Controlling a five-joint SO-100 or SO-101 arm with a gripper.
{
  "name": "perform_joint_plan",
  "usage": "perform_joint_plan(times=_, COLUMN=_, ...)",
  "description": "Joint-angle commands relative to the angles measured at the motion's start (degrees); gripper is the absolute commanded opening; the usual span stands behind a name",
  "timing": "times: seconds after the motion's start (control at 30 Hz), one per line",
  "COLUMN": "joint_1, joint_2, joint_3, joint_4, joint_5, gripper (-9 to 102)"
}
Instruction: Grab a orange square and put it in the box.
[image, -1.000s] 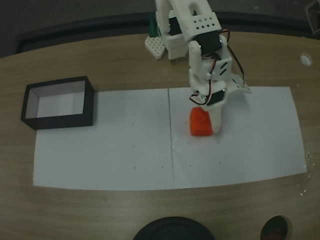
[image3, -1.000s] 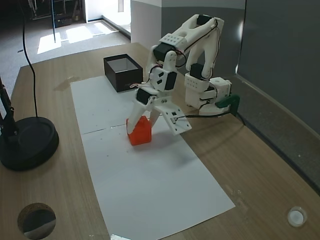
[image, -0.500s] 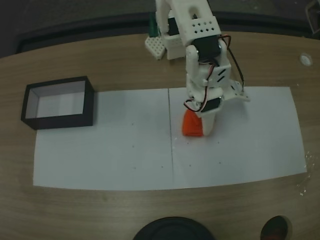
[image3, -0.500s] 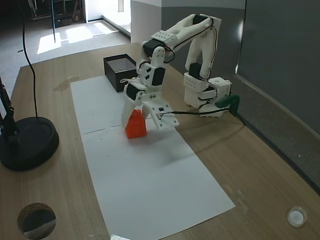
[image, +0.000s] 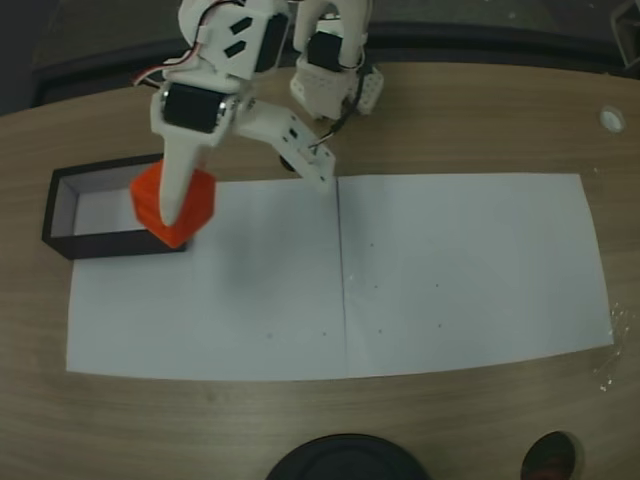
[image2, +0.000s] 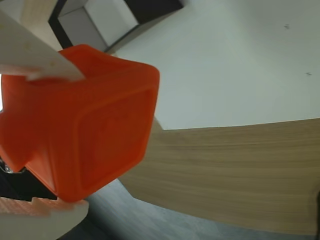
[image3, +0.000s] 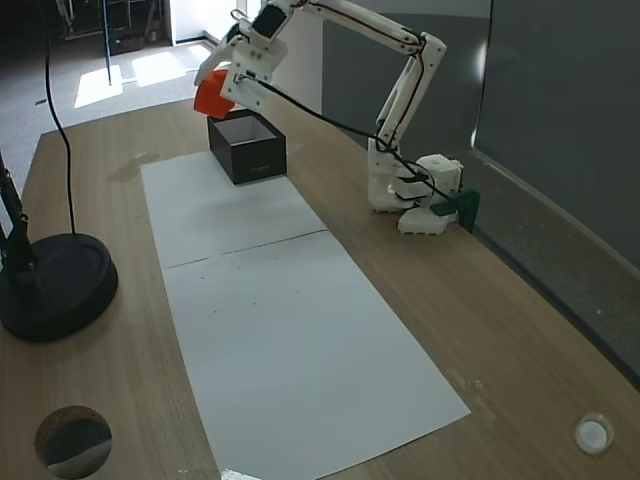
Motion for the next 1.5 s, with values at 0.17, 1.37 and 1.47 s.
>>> perform_joint_plan(times=0.17, joint_1=18.4, joint_2=-0.4, joint_3=-4.4, joint_4=-7.4, joint_5=-7.7, gripper=6)
perform_joint_plan(times=1.37, joint_1=13.4, joint_2=-14.9, joint_3=-24.0, joint_4=7.6, joint_5=6.1, gripper=35)
perform_joint_plan(times=1.47, joint_1=3.6, joint_2=-7.6, joint_3=-24.3, joint_4=16.0, joint_5=7.8, gripper=18)
